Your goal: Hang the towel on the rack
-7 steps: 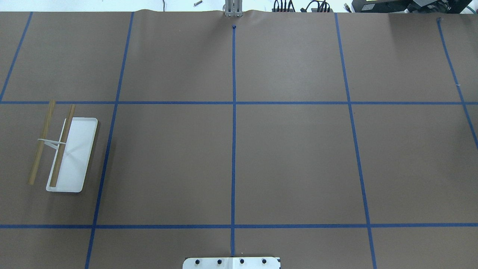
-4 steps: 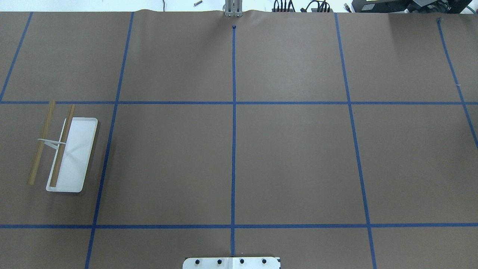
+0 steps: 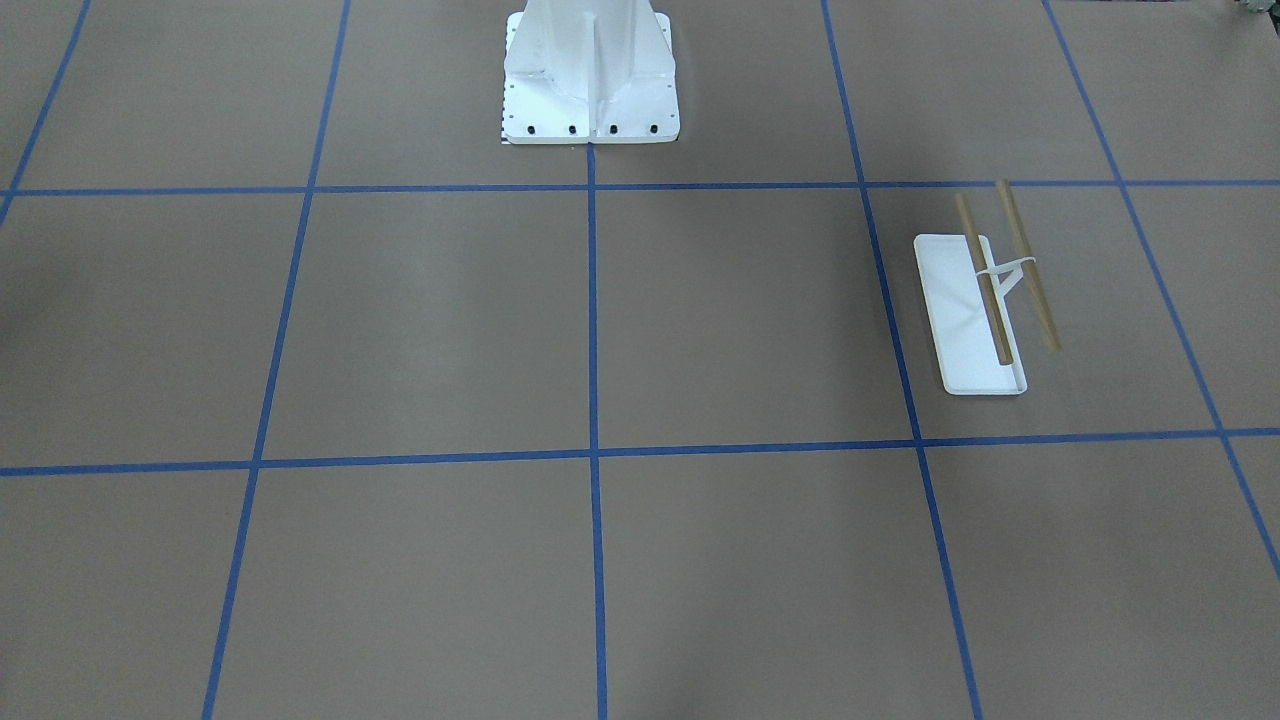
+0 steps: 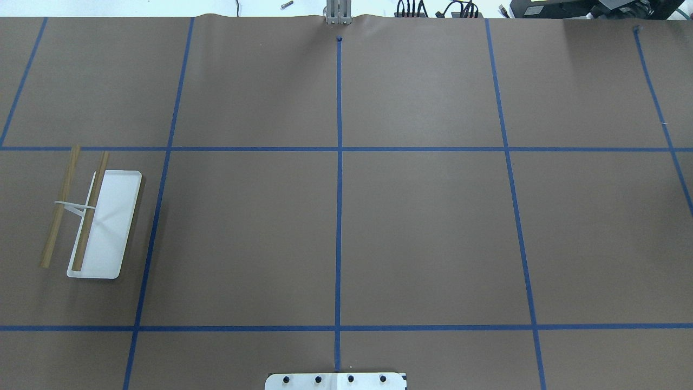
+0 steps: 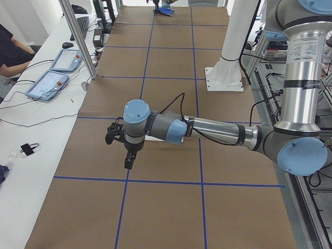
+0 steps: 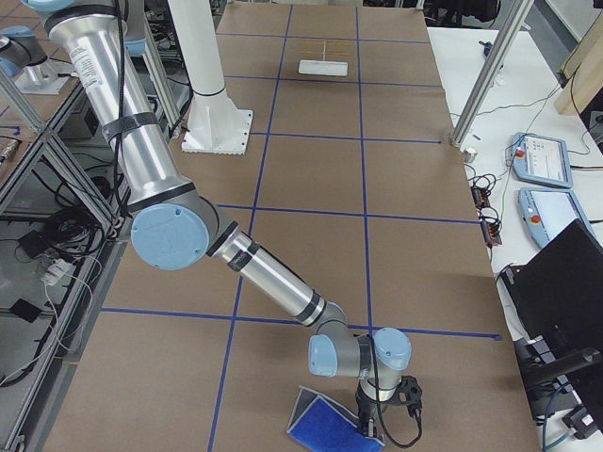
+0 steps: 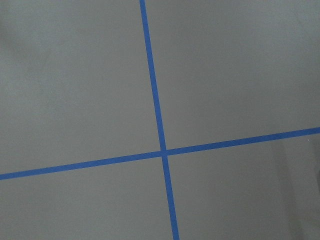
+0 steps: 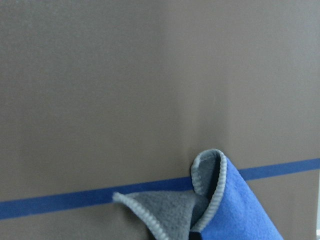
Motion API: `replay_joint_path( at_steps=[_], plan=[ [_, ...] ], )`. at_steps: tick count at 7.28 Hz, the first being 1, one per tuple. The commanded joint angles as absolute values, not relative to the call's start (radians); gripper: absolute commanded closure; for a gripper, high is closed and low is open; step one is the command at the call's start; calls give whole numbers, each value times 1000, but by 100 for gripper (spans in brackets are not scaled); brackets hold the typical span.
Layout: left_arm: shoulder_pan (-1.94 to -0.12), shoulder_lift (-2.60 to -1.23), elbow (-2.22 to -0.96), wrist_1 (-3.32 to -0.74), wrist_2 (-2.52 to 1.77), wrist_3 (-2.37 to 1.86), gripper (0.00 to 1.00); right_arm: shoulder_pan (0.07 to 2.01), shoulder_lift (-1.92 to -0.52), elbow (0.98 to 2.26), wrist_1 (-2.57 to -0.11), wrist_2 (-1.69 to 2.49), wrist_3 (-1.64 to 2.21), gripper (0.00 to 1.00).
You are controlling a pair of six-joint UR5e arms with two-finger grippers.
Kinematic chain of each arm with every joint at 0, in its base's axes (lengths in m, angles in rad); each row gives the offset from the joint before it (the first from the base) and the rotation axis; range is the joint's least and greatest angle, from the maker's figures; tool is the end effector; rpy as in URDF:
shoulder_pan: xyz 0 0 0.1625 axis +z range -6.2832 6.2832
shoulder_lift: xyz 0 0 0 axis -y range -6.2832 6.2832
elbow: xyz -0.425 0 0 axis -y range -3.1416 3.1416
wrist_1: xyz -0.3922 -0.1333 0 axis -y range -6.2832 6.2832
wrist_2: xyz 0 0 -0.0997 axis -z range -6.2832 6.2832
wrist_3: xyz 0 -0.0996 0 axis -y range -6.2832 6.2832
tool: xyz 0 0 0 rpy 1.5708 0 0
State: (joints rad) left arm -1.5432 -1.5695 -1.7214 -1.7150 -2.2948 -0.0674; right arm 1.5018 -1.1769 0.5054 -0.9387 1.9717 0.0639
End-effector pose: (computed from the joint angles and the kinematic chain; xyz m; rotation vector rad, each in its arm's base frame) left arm -0.0534 -0.5060 0.5717 0.2460 0.7310 0.0684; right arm 0.0552 -0.5713 0.8945 -0.0654 -0.3974 0.0029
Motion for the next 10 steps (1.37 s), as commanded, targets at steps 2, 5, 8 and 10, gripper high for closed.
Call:
replay_joint_path(
  at_steps=[2, 5, 8, 10],
  plan=[
    [-1543, -1571, -1724, -1715, -2295, -67, 2, 1564, -1126, 517, -943, 1994, -10, 100],
    [-1543, -1568, -1724, -1715, -2309, -67, 2, 1629, -1095, 665, -988, 2102, -9, 100],
    [-1543, -1560, -1721, -1717, -2318, -66, 2, 1579, -1175, 1164, -1396, 2151, -8, 100],
    [-1543, -1568, -1714, -1715, -2318, -67, 2, 1513, -1235, 1398, -1504, 2157, 38, 100]
  ],
)
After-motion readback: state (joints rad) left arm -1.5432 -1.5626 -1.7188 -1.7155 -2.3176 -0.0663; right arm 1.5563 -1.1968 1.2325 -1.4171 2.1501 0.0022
